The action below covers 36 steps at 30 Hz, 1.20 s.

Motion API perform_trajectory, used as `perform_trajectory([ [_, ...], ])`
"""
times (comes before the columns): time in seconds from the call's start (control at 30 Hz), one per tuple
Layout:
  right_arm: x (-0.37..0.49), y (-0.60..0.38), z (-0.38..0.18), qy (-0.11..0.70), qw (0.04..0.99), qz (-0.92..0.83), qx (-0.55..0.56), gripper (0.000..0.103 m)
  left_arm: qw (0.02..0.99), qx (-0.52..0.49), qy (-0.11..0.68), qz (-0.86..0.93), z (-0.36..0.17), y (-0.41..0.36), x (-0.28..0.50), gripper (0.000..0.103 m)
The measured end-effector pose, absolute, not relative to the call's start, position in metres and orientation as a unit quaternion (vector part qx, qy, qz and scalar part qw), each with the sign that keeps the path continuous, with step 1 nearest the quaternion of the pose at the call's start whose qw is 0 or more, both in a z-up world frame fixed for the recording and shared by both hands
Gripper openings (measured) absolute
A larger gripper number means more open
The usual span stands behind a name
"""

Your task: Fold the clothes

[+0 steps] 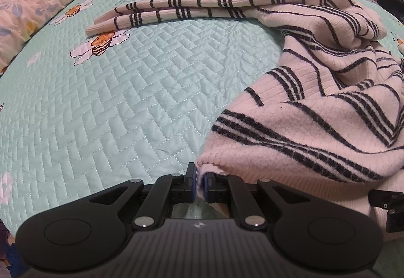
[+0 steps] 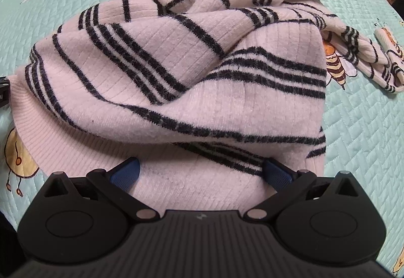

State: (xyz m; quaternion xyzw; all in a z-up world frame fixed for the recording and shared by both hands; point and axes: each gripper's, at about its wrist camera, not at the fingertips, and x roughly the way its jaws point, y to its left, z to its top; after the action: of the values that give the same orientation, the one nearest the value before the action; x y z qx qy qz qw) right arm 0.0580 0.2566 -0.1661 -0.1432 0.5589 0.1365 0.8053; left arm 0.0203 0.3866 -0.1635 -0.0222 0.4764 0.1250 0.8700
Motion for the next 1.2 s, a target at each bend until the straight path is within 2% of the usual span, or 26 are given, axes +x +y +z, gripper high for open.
perform_trajectory([
  [1.2, 0.037, 0.256, -0.156, 0.561, 0.806, 0.115, -0.147, 0.103, 0.874, -0.022, 0.471, 0.115, -0.164, 0.389, 0.018, 0.005],
])
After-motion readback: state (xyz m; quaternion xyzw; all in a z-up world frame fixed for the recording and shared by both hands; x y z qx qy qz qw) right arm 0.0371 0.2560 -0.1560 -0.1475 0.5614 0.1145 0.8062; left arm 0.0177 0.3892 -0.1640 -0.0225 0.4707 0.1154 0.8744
